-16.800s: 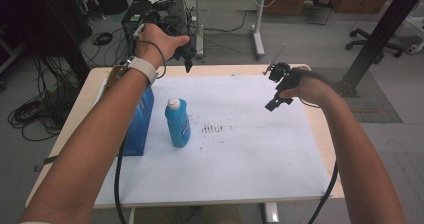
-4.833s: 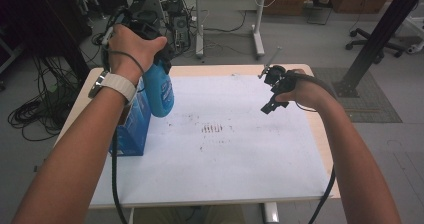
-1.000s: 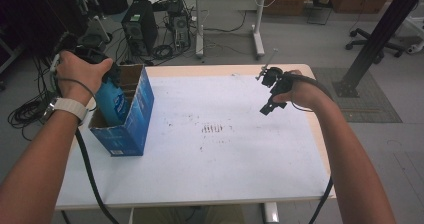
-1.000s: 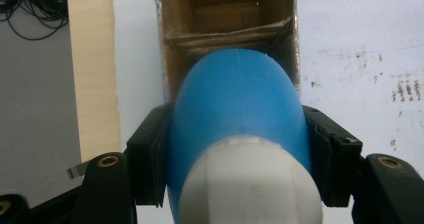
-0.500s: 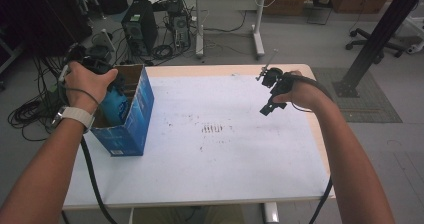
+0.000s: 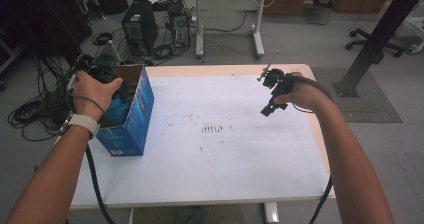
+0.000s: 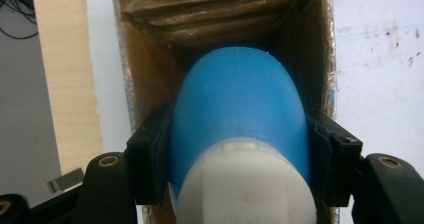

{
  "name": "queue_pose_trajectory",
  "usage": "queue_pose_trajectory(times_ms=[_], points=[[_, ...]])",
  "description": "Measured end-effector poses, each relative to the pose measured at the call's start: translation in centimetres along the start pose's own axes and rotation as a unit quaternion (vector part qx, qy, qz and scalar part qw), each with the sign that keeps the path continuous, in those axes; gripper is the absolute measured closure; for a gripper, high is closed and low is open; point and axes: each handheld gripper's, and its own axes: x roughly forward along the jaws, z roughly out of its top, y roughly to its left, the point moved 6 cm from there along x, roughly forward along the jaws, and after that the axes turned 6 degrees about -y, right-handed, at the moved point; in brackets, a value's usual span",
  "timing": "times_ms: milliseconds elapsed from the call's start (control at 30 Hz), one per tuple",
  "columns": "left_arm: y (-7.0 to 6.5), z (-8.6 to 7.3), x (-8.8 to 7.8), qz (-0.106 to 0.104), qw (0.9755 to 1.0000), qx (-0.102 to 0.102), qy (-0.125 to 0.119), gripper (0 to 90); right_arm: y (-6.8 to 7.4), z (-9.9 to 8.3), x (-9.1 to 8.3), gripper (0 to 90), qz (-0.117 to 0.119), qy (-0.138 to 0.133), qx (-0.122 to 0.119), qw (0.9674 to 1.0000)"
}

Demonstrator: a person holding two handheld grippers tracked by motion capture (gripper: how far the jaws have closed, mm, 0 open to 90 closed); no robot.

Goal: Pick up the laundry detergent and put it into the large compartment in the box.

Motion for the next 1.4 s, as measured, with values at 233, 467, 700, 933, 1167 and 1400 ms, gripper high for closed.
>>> queue_pose_trajectory(times_ms=[233,467,700,933,1167,1400], points=[[0.0,-0.3,0.9,0.004,1.0,0.003,0.001,37.4,-0.1,-0.1,0.1,10.0,0.0,0.0,0.0,1.0],[0.0,-0.6,1.5,0.007,0.9999,0.009,0.004,37.4,-0.1,-0.2,0.3,10.0,0.001,0.001,0.003,1.0],[0.0,-0.9,2.0,0.005,0.9999,0.011,0.008,37.4,-0.2,-0.2,0.4,10.0,0.002,0.002,0.002,1.0],[0.0,-1.2,2.7,0.006,0.9998,0.014,0.009,37.5,-0.1,-0.3,0.3,10.0,0.003,0.003,0.003,1.0],[0.0,-1.1,2.8,0.007,0.9998,0.015,0.01,37.4,-0.1,-0.3,0.3,10.0,0.002,0.002,0.005,1.0],[0.1,-1.1,2.9,0.007,0.9998,0.015,0.007,37.2,-0.1,-0.4,0.4,10.0,0.004,0.003,0.006,1.0]])
